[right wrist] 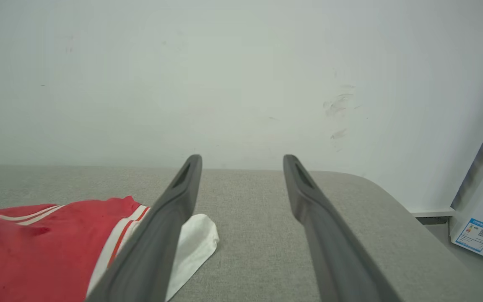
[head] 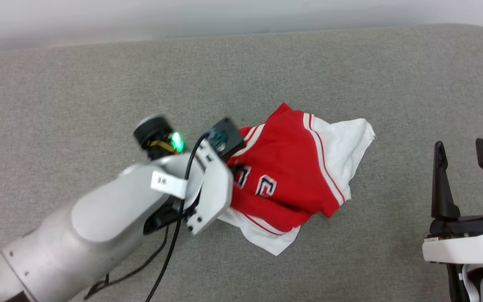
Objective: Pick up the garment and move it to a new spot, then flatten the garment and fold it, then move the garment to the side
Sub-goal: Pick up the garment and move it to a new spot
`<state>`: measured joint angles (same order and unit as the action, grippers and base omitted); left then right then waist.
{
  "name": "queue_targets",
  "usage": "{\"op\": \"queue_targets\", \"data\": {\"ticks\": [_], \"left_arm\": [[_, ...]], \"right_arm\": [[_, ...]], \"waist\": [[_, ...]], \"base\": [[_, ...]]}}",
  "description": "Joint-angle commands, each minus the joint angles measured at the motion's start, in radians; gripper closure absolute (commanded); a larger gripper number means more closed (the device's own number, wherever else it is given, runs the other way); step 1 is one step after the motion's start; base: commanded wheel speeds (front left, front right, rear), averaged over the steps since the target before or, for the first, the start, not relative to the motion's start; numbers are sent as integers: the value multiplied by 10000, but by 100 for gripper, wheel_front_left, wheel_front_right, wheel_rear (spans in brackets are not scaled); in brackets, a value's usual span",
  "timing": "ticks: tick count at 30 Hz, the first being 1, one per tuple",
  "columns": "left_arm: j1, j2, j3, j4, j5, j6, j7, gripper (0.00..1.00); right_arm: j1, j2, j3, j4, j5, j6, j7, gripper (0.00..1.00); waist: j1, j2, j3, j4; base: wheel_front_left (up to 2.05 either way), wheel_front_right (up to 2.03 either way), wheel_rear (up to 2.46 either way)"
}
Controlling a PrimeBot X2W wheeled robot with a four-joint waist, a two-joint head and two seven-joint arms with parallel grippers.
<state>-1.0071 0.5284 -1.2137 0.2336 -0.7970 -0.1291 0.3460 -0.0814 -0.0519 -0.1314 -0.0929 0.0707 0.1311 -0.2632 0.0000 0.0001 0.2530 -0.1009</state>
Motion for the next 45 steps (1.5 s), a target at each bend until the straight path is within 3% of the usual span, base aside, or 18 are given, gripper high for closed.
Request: {"op": "queue_targets", "data": {"ticks": [1,11,12,13,19,27,33,38,45], "left_arm": [[343,29,-67,266,-78,20,-79,100],[2182,-49,-305,1887,-622,61,-668,100],[2268,-126,-260,1998,-651,107,-863,75],[2333,-210,-199,2068,-636,174,-1122,2],[2691,-667,483,2078,-425,931,-3265,0],[3512,-582,1541,1214,-52,2831,-5729,0],[4487,-249,2713,102,395,4265,-6109,0],[5819,-142,4468,-1129,1548,5332,-6118,0],[7782,-518,6480,-2033,2874,5879,-6113,0]], "right_arm": [[90,30,26,46,-48,-7,-24,0],[309,30,35,264,-219,-7,-24,0],[365,30,40,295,-240,-7,-24,0],[417,30,45,328,-256,-7,-24,0],[734,30,95,501,-302,-7,-24,0],[1204,29,67,649,-347,-7,-24,0],[1448,29,55,749,-341,-7,-24,0],[1552,30,93,804,-279,-7,-24,0],[1622,26,121,842,-237,-7,-24,0]], "waist": [[0,-1,-27,30],[0,-1,-247,96],[0,-1,-314,110],[0,-1,-380,126],[0,-1,-987,327],[0,-1,-1743,717],[0,-1,-2069,1023],[0,-1,-2242,1218],[0,-1,-2395,1320]], "base": [[0,0,0],[0,0,0],[0,0,0],[0,0,0],[0,0,0],[0,0,0],[0,0,0],[0,0,0],[0,0,0]]}}
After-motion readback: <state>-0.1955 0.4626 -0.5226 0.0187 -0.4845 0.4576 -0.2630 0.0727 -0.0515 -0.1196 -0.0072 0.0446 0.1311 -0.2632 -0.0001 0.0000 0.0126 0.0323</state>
